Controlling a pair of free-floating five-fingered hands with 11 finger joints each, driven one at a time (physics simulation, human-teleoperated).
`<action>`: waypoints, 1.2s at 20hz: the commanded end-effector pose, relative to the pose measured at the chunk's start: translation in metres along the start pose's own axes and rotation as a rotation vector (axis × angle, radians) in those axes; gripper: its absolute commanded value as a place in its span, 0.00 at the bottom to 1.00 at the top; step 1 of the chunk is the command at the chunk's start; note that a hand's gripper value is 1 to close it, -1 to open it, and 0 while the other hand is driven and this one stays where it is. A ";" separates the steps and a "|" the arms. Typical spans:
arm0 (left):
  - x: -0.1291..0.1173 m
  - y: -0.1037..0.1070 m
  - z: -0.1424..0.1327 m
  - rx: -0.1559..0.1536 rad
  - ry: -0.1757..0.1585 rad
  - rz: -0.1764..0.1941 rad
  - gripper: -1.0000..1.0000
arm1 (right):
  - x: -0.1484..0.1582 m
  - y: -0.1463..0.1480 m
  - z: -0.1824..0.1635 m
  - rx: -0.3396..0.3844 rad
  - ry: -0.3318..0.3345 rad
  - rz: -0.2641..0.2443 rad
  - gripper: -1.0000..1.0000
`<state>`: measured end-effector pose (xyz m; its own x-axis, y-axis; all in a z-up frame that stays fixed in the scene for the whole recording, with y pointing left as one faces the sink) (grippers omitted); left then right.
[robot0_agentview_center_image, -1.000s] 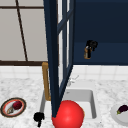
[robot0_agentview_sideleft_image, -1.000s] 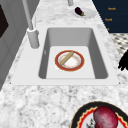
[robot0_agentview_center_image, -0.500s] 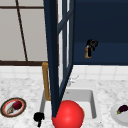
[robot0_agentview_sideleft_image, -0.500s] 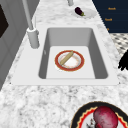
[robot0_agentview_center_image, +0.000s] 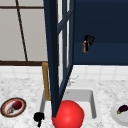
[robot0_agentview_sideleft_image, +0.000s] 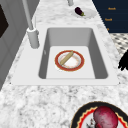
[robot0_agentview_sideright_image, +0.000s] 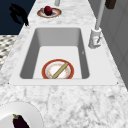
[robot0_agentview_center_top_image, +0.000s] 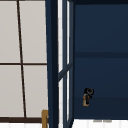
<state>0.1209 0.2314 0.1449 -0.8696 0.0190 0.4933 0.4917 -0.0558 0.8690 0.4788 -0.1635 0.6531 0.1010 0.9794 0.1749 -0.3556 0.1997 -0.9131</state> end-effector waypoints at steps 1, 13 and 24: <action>0.000 0.000 0.000 0.000 0.000 0.000 0.50 | 0.003 0.019 -0.038 0.013 -0.002 -0.024 1.00; 0.000 0.000 0.000 0.000 0.000 0.000 0.50 | 0.002 0.025 -0.082 0.182 0.005 -0.012 1.00; 0.000 0.000 0.000 0.000 0.000 0.000 0.50 | 0.008 0.005 -0.061 0.117 0.013 -0.020 0.00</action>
<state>0.1209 0.2314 0.1449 -0.8696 0.0190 0.4933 0.4917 -0.0558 0.8690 0.5348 -0.1559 0.6284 0.1184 0.9752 0.1870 -0.4582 0.2207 -0.8610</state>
